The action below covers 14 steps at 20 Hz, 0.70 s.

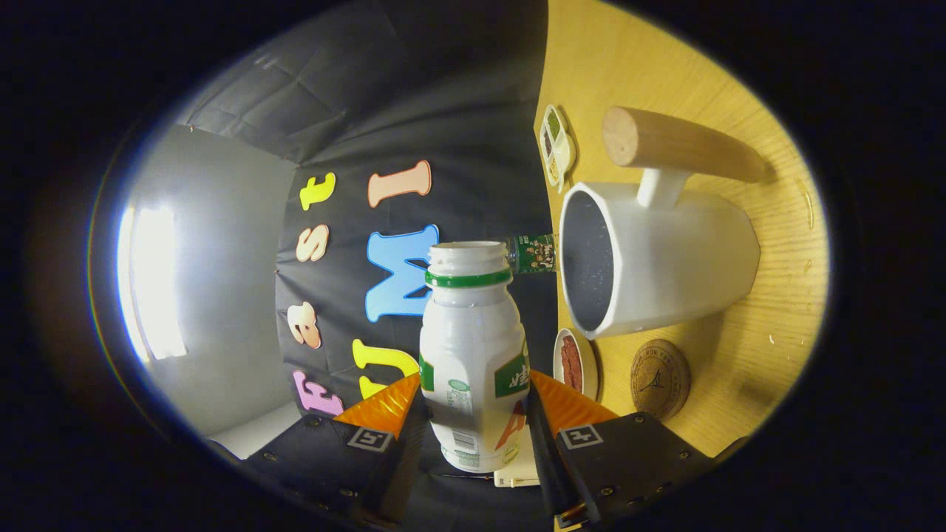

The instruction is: Take the bottle from table, then pour the juice into the cup, finally place the bottle on the coaster

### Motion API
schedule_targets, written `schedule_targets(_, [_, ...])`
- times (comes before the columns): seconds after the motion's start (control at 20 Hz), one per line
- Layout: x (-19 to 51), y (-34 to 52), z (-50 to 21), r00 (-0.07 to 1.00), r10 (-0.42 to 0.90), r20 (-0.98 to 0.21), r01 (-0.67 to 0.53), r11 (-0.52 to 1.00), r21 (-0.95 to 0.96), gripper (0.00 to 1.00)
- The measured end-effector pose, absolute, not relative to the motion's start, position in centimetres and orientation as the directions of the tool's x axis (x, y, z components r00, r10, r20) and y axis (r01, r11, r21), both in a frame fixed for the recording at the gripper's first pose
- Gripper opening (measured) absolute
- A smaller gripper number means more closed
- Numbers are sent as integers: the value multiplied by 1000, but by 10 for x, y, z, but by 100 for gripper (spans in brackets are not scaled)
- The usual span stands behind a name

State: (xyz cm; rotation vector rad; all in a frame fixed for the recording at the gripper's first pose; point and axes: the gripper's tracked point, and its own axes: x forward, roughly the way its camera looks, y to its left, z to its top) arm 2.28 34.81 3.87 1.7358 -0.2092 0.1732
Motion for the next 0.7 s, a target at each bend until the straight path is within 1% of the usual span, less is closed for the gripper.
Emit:
schedule_targets(0.25, [21, 358, 45, 976, -23, 218, -219, -56, 974, 67])
schedule_targets(0.4, [23, 361, 42, 983, -6, 181, -179, 113, 977, 67])
schedule_targets(0.55, [25, 360, 45, 985, -14, 172, -165, 227, 960, 67])
schedule_targets(0.7, [28, 360, 44, 990, -26, 140, -122, 353, 928, 67])
